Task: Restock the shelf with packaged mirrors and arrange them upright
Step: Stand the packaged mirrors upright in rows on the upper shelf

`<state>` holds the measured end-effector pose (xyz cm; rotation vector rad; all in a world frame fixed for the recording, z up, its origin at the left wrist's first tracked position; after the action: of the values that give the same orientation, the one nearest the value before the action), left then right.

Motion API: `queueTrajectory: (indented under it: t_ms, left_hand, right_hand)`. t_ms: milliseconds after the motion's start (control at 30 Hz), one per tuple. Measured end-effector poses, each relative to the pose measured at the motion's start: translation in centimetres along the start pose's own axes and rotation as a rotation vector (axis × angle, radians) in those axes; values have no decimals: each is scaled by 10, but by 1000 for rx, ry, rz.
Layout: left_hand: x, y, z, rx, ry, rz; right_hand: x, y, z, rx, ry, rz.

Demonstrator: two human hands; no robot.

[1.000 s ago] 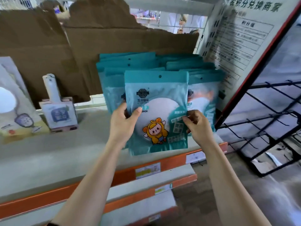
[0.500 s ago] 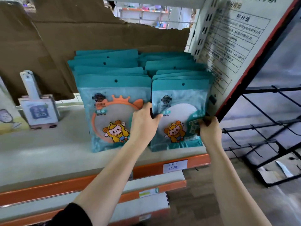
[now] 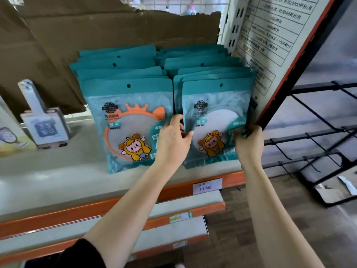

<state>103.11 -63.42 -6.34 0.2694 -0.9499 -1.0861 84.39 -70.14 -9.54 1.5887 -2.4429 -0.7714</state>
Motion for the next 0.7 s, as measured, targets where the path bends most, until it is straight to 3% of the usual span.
queueTrajectory:
  t_ms: [467,700]
  left_hand:
    - [-8,-5,6,39,16,-4]
    - [-2,-6,11,-11,29,-91]
  right_hand:
    - [-17,-5,-2,-23,2,-22]
    - [-48,-20,-20,-115,159,16]
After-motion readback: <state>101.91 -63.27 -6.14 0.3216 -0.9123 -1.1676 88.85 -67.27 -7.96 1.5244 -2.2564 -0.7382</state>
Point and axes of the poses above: each hand's wrist, its own x-axis towards the middle knuckle, its own y-axis out of the back of the hand, z = x × y, the point moved 2 cm from there along x, towards the middle knuckle, and after that the axes turned 15 degrees about -y, right-handed, at the moved point
